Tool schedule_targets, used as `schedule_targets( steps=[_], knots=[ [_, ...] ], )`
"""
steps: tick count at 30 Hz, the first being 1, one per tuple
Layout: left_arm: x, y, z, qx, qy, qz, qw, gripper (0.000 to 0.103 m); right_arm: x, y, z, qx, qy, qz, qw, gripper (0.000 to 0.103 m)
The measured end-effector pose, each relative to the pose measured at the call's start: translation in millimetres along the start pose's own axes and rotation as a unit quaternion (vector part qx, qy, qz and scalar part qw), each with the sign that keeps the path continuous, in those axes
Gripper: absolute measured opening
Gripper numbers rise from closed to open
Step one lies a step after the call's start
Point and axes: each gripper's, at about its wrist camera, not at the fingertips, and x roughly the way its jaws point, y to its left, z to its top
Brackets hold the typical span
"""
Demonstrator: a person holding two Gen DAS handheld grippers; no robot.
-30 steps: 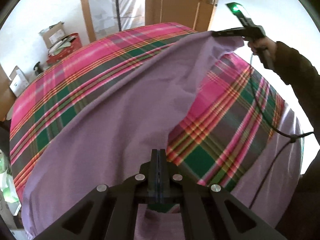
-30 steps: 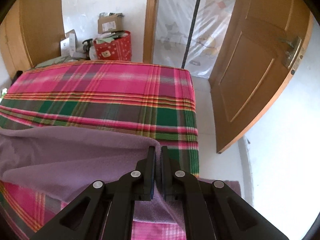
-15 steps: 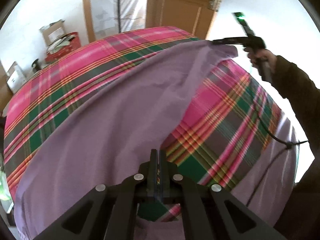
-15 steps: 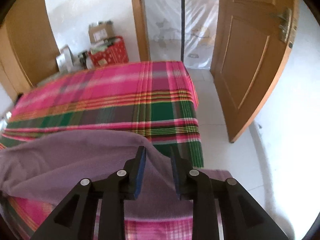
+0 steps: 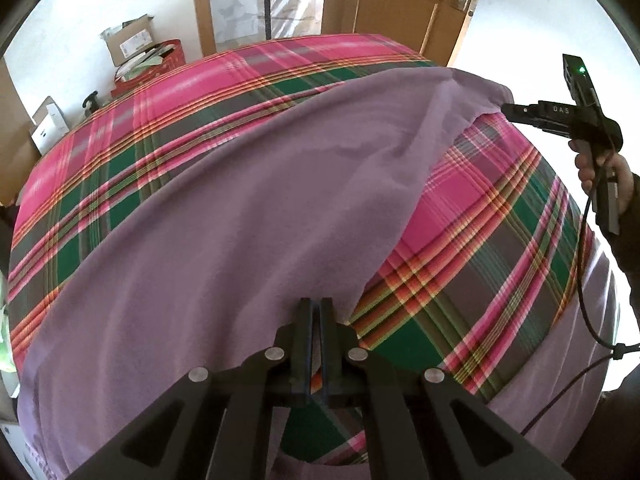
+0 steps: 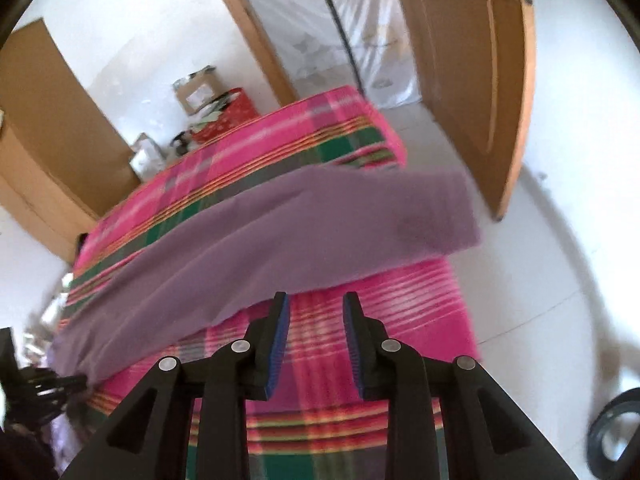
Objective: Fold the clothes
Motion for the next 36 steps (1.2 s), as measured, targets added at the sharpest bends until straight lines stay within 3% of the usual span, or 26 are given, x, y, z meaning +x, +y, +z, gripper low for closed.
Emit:
schedule_targets(
  steps=[2,8,14,16,18,20,30,36],
  knots=[
    [0,0,-1,0.001,0.002,-0.001,1.0,0.002,3,2,2,0.004,-0.008,0.001,1.0,0.028],
    [1,3,-5,-0.004,0.003,-0.005,1.0,0.002,31,4,13,0.042,0.022,-0.003,0.999,0.028],
    [4,2,-4,-0.002,0.005,-0.008,1.0,0.002,39,1,21,0.089,0.007,0.009,0.996,0.03],
    [4,2,-4,-0.005,0.005,-0.013,0.9999,0.002,41,-1,23,0.104,0.004,0.011,0.995,0.026],
    [4,4,-4,-0.011,0.004,-0.019,0.9997,0.002,44,-2,24,0.109,0.002,0.008,0.994,0.006],
    [3,4,-4,-0.014,0.004,-0.023,0.9996,0.002,41,-2,22,0.114,-0.007,0.013,0.993,0.005],
    [-14,-14,-14,0.025,0.006,-0.018,0.9995,0.003,-34,7,14,0.089,-0.076,0.006,0.993,0.004],
    [-24,-29,-20,0.046,0.0,-0.03,0.9985,0.009,-61,6,-2,0.099,-0.084,0.0,0.992,0.004]
  ],
)
